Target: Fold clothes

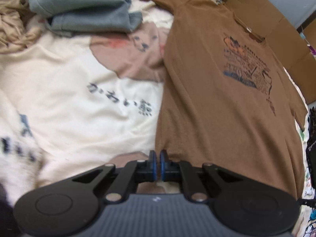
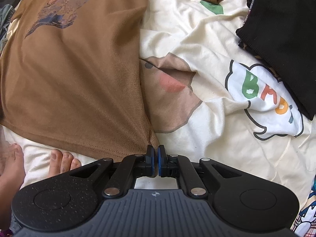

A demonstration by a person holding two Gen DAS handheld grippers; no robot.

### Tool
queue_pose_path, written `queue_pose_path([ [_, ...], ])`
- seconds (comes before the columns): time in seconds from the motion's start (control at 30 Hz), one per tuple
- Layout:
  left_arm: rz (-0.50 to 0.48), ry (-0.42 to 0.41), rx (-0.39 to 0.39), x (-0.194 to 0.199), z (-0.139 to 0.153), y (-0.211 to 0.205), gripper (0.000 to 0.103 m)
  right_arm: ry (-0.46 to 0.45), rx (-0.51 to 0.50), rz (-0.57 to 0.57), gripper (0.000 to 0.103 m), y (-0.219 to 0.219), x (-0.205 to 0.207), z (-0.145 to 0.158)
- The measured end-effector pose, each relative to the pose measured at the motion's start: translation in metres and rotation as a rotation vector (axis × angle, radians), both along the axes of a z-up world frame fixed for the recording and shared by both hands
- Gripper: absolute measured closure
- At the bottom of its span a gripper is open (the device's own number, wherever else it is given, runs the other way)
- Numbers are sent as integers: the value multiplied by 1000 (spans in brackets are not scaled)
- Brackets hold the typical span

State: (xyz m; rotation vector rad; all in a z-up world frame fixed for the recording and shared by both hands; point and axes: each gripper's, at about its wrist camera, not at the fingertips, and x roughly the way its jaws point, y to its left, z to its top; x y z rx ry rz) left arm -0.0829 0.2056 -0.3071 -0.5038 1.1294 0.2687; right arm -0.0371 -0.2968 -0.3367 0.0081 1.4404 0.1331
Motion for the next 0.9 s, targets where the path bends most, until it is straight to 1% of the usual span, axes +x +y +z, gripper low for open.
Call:
queue_pose_path([
  [0.13, 15, -23, 23, -3, 23, 10, 99, -11, 9, -11, 102, 3, -4, 10],
  [0.33, 11, -82, 54, -3, 62, 20, 99, -51, 24, -33, 102, -3, -6, 27],
  [0.43, 25, -106, 74, -7, 80, 27, 99, -76, 25, -38, 102, -4, -7, 43],
  [0.63, 48, -139, 90, -22, 104, 37, 99, -109, 26, -43, 102, -11, -4, 59],
  [0.9, 57, -180, 106, -30, 126, 46, 99, -148, 90, -72, 102, -9, -8, 93],
])
